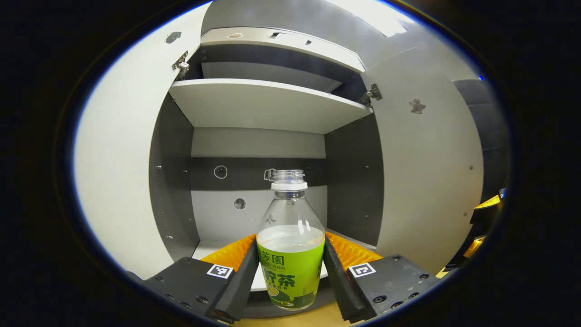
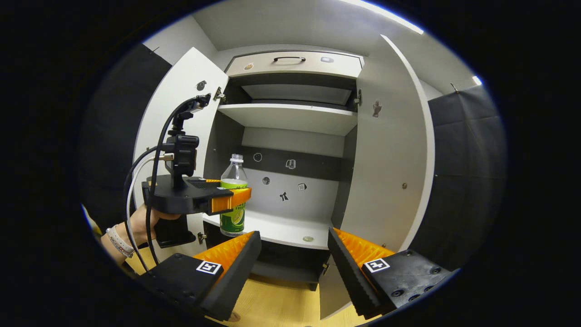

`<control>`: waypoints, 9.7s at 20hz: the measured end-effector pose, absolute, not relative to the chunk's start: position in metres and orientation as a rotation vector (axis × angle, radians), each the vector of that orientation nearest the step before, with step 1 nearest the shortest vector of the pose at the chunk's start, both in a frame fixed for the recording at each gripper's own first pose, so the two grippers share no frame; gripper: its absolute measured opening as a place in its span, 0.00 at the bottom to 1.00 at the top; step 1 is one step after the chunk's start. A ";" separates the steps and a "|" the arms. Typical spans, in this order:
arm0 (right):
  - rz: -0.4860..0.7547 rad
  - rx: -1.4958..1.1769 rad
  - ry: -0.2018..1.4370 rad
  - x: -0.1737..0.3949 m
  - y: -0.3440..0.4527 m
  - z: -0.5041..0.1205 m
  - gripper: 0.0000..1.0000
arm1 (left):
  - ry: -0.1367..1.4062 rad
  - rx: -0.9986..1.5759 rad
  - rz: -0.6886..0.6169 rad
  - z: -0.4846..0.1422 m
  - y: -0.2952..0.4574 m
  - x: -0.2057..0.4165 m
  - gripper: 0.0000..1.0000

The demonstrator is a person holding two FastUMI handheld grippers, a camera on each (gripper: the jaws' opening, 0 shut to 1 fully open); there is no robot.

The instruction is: Grasp the bottle in the cabinet with the left hand and place it on the coaster, then close the right door with the right hand and the left door with the left hand.

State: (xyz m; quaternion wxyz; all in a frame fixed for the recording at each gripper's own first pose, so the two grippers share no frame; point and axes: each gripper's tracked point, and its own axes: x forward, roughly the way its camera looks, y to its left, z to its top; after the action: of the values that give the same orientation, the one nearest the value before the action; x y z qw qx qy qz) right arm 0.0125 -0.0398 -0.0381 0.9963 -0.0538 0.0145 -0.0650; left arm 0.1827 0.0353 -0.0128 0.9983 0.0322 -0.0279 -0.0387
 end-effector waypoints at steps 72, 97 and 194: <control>-0.103 -0.006 0.183 -0.056 -0.041 -0.193 0.98 | 0.035 0.004 -0.139 -0.311 -0.047 0.023 0.94; -0.493 0.102 -0.056 -0.041 -0.239 -0.010 0.98 | 0.012 -0.002 -0.227 -0.055 -0.003 0.008 0.95; -0.084 0.122 0.094 0.016 -0.131 -0.049 0.98 | 0.051 0.002 -0.047 -0.074 0.048 0.042 0.94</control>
State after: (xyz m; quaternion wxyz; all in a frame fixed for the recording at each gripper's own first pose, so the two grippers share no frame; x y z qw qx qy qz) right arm 0.0161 -0.1312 -0.0491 0.9961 0.0611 0.0471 -0.0422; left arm 0.0422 0.0484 -0.0737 0.9994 0.0009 0.0257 -0.0236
